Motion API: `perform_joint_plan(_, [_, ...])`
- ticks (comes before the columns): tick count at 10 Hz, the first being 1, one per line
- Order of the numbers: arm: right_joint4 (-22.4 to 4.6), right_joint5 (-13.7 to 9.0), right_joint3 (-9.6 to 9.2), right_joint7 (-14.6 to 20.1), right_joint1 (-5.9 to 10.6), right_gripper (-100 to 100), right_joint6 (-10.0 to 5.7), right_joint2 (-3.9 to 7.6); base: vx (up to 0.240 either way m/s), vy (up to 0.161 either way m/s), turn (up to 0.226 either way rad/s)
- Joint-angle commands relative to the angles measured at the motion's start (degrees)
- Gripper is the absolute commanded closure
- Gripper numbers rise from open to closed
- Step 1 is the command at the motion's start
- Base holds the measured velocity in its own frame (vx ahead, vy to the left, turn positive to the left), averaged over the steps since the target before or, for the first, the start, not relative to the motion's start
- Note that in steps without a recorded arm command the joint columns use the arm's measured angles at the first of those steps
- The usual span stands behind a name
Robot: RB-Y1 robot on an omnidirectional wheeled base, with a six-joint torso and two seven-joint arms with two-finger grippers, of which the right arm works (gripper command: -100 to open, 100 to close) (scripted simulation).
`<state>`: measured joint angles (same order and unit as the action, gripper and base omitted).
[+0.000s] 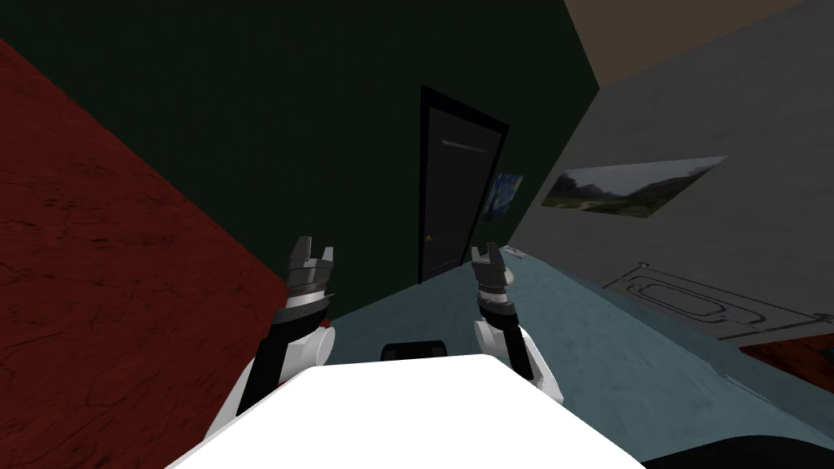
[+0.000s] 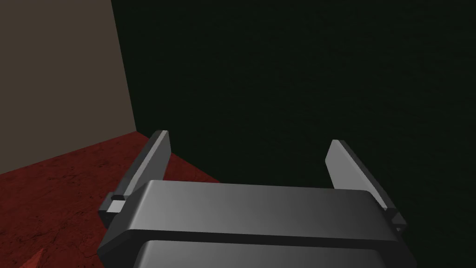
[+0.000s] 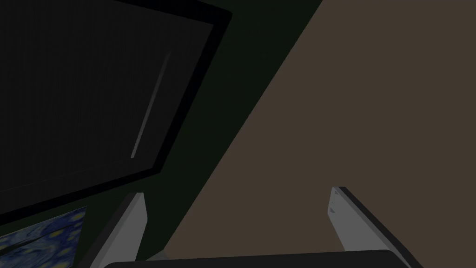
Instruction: Pull the door open
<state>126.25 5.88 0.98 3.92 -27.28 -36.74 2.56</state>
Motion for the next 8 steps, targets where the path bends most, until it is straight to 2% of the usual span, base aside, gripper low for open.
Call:
perform_joint_plan(1, [-1.52, -0.19, 0.01, -2.13, 0.13, -100, -0.26, 0.26, 0.05, 0.003, 0.08])
perform_joint_plan(4, [-3.73, -0.47, 0.02, -5.22, 0.32, -100, -0.63, 0.62, 0.079, -0.027, 0.069])
perform_joint_plan(8, [-8.06, -1.02, 0.04, -11.16, 0.69, -100, -1.36, 1.24, 0.078, -0.023, 0.08])
